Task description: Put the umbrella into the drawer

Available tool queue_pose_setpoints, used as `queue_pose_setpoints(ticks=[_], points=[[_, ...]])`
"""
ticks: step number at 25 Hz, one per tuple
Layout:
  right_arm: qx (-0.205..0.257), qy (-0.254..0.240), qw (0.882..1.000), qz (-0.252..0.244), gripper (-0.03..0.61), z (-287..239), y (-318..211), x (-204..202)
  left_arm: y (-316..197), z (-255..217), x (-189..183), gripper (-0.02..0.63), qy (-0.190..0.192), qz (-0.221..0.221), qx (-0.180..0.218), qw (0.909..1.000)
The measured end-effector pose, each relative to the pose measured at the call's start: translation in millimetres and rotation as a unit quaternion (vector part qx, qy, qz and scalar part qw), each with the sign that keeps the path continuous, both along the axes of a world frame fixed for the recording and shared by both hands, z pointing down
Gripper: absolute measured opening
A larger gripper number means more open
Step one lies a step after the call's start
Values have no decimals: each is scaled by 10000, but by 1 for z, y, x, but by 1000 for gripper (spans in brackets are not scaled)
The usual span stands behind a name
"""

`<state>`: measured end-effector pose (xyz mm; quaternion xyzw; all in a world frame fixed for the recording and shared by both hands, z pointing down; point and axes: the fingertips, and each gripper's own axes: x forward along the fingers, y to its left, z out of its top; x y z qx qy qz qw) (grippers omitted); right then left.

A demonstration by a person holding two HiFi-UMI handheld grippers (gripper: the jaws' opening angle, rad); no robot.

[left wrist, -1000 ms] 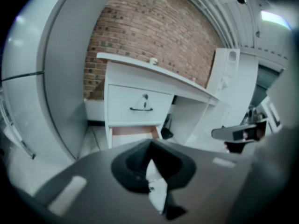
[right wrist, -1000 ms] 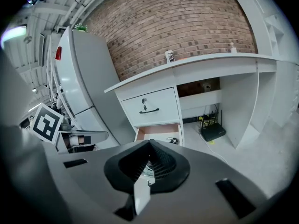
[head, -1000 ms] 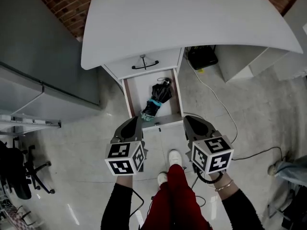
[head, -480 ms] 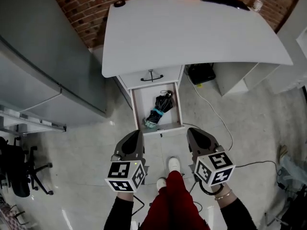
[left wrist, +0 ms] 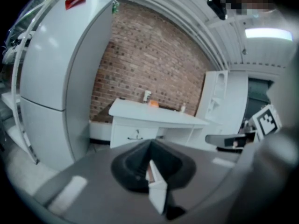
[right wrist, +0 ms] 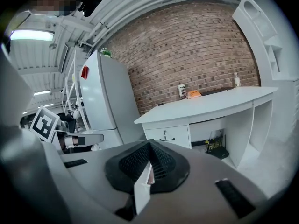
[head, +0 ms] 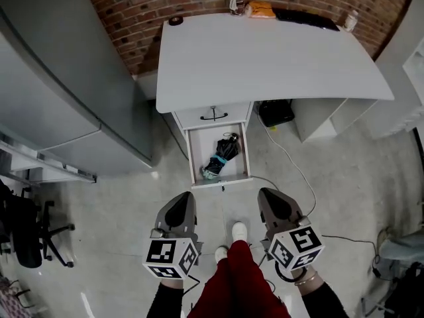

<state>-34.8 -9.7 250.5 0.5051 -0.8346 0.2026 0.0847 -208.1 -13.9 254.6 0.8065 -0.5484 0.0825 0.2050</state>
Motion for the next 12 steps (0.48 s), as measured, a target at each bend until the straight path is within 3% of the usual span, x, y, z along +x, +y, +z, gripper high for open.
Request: queue_pose_setpoints(ticks=[12], points=[[300,-342,9989,-130,2,-29,9,-10,17,-26,1,3,5,26,285,9996]])
